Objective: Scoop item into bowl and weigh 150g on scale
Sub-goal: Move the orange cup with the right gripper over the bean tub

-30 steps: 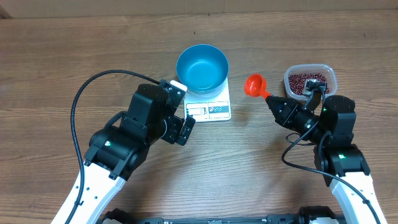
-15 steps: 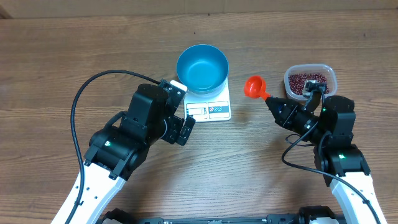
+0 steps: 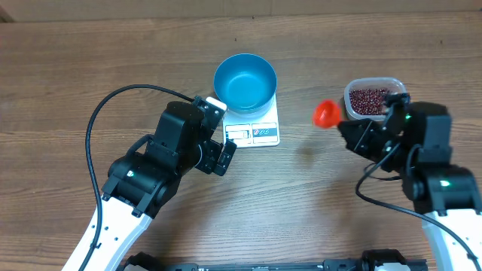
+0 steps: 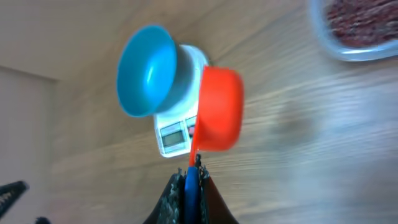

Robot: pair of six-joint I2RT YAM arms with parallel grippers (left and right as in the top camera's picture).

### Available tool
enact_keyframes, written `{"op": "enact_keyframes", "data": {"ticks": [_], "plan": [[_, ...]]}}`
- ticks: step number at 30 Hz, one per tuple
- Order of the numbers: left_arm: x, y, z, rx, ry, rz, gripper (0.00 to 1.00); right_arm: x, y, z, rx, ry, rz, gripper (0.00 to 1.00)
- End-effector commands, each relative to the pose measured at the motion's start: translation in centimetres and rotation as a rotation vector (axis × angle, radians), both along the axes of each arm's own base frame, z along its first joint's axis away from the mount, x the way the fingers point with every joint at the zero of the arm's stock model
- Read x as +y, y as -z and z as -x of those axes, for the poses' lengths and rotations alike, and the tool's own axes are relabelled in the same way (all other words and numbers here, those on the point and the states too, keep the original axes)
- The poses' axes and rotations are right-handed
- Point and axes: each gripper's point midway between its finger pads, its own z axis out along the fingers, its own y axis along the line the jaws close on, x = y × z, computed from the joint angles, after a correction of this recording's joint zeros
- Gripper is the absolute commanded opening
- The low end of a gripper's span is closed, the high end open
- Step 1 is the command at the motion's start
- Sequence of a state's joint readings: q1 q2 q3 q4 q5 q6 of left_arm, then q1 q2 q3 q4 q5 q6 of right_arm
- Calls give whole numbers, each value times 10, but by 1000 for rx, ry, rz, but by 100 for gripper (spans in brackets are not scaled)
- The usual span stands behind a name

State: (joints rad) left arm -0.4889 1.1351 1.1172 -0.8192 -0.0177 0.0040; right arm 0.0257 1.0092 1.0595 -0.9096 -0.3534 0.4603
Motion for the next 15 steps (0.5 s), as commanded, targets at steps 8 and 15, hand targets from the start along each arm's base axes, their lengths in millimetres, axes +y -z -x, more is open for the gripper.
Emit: {"op": "enact_keyframes", "data": {"ticks": [8,15], "plan": [[-1,-10,-1,-25,15,13,100,-57,-26,-40,156,39,332,4],[-1,-10,-1,-25,15,13,99,-109,-5,-79,294,59,370,4]]}}
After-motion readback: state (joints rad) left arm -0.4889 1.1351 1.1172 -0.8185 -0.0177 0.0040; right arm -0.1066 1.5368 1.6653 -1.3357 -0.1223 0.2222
